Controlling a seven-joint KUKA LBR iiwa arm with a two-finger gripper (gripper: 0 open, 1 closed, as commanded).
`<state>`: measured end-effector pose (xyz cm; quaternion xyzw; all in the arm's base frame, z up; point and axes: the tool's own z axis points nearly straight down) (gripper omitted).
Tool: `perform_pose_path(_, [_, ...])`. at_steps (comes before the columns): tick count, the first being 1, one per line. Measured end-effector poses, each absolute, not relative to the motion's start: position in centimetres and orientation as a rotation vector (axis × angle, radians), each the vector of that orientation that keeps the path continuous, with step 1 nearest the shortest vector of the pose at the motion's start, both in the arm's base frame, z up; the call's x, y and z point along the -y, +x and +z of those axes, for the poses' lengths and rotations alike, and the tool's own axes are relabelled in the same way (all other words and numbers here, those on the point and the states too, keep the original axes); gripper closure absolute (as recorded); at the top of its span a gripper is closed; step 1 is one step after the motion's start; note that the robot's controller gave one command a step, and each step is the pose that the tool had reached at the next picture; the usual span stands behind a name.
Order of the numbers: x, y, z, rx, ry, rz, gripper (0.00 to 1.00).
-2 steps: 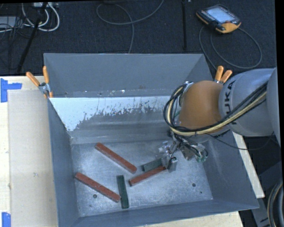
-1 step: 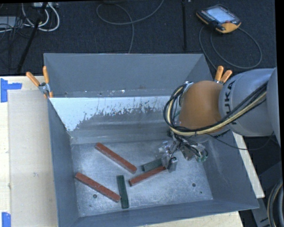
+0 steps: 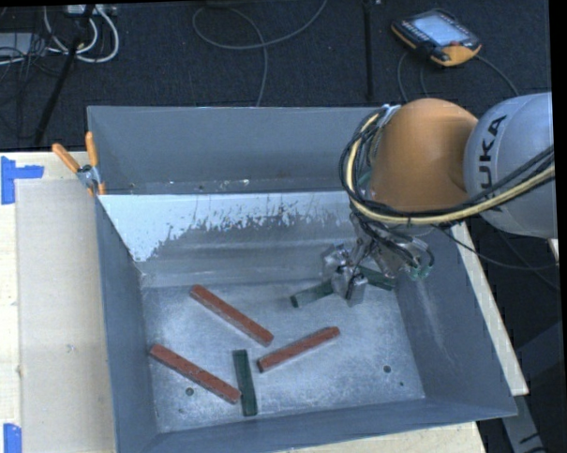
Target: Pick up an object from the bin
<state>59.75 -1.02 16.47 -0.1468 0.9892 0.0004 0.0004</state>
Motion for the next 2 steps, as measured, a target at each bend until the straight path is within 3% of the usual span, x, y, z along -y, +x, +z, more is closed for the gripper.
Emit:
perform_pose_path(1, [1.0, 59.7, 16.5, -3.107, -0.46, 0.001, 1.0])
perform_pose_path(2, [1.6, 60.1, 24.1, -3.103, -0.476, 0.001, 1.0])
